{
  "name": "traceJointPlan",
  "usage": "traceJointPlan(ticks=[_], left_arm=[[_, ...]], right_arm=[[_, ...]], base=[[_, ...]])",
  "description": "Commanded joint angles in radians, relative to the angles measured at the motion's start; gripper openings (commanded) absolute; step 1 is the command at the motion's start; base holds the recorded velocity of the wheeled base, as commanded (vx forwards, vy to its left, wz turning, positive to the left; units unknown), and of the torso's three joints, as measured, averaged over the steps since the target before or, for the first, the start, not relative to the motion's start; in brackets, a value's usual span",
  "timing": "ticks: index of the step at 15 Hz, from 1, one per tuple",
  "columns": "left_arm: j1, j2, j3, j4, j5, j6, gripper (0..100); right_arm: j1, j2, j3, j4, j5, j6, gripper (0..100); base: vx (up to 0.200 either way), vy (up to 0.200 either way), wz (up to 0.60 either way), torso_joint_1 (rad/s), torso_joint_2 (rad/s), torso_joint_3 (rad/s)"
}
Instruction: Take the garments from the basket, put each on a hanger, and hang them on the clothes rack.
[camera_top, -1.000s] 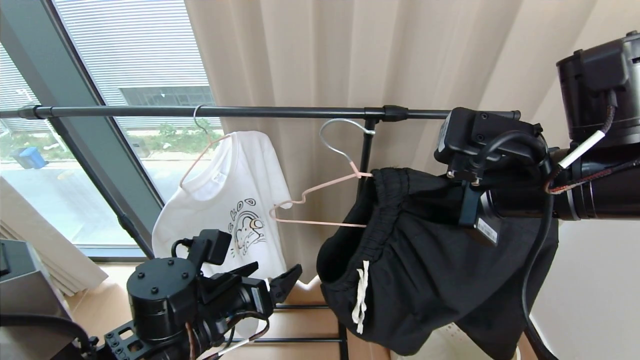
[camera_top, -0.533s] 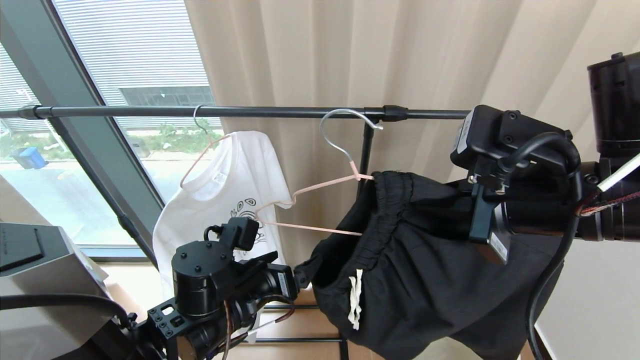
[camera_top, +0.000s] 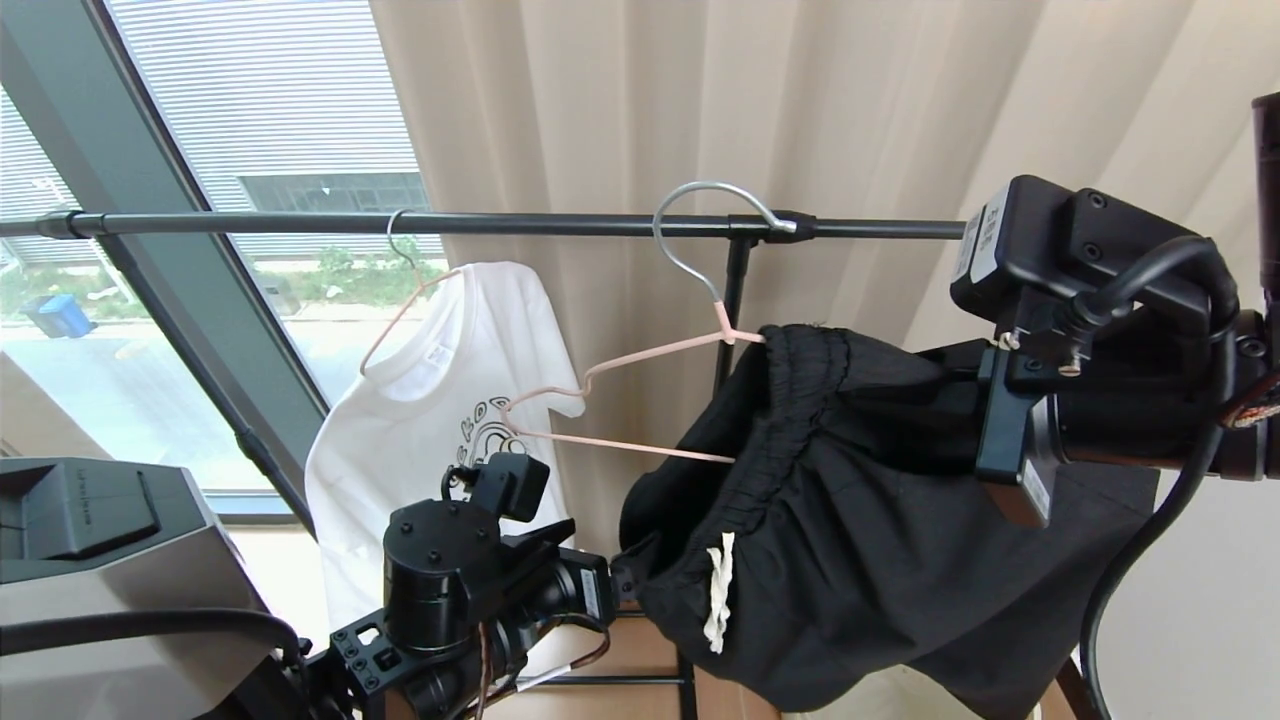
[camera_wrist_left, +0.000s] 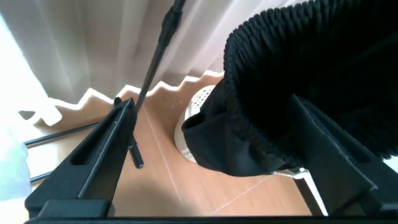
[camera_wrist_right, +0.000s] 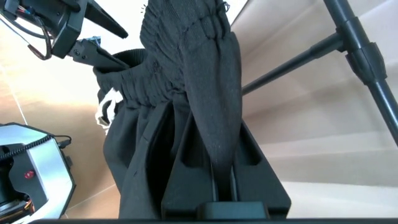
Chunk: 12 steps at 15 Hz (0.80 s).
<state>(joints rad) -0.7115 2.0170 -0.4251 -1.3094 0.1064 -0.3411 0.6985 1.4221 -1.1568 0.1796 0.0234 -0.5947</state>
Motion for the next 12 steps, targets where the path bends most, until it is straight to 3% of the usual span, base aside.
traceJointPlan(ticks=[1,5,8,10,12], left_arm=[[-0.006,0.008,0.0,-0.002,0.016,0.002,0],[-0.009,-0.057,0.016,-0.007,0.022,0.005,0],[0.003,-0.11,0.046,-0.005,0.03,0.047,0],[0.007,-0.132,0.06,-0.008,0.044,0.08,0],[0.004,-0.15,0.072,-0.008,0.052,0.132,0]], right_arm=[[0.001,-0.008,0.003,0.0,0.001,-0.001,0],[-0.013,-0.028,0.035,0.0,0.004,0.006,0],[-0.024,-0.043,0.074,0.0,0.01,0.104,0],[-0.068,-0.088,0.16,-0.02,0.067,0.122,0],[-0.126,-0.117,0.29,-0.153,0.118,0.141,0]], base=[[0.0,0.0,0.0,0.0,0.0,0.0],[0.0,0.0,0.0,0.0,0.0,0.0],[0.0,0.0,0.0,0.0,0.0,0.0],[0.0,0.0,0.0,0.0,0.0,0.0],[0.0,0.0,0.0,0.0,0.0,0.0]])
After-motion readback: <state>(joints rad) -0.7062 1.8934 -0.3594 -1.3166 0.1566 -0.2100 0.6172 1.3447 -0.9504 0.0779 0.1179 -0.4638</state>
